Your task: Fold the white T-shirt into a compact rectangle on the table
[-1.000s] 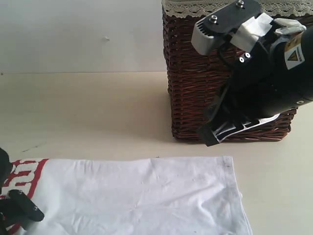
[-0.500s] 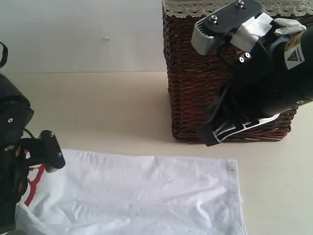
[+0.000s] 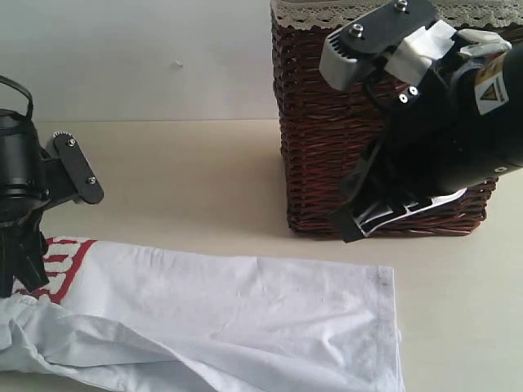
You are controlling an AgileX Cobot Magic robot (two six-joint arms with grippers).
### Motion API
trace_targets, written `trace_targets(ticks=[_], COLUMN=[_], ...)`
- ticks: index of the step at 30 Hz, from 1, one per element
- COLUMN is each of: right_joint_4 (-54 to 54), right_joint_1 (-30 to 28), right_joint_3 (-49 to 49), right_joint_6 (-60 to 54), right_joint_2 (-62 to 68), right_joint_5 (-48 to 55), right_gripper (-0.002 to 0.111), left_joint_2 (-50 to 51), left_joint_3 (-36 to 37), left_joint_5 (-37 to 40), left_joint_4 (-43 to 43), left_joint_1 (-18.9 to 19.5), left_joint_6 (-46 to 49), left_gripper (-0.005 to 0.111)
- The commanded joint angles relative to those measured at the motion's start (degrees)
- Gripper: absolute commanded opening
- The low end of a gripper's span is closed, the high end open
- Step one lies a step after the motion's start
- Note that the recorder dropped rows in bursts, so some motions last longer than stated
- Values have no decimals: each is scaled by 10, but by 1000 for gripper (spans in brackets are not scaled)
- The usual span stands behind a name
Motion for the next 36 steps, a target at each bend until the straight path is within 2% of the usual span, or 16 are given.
trace_targets(ticks=[1, 7, 11, 18, 20, 24, 26, 30, 36], right_joint_4=[0, 0, 0, 0, 0, 0, 0, 0, 0], right_joint_1=[2, 2, 2, 2, 2, 2, 2, 2, 2], right_joint_3=[-3, -3, -3, -3, -3, -3, -3, -3, -3], right_joint_6=[-4, -4, -4, -5, -5, -5, -5, -5, -5], right_joint_2=[-4, -4, -4, -4, -4, -4, -4, -4, -4], right_joint_5=[-4, 7, 9, 13, 13, 13, 13, 15, 17], right_gripper=[0, 0, 0, 0, 0, 0, 0, 0, 0], left_joint_2=[-19, -39, -42, -42, -42, -42, -42, -42, -40], left_joint_3=[-2, 2, 18, 75, 83, 95, 100, 129, 184], left_joint_5=[3, 72, 105, 61, 43, 2, 1, 30, 2], left_joint_4=[-75, -253, -290, -285, -311, -404, -406, -337, -275], left_joint_1=[-1, -1, -1, -1, -1, -1, -1, -1, -1], left_joint_6=[2, 85, 78, -4, 0, 73, 89, 87, 86], left_gripper=[60, 60, 65, 72, 71, 71, 71, 71, 71])
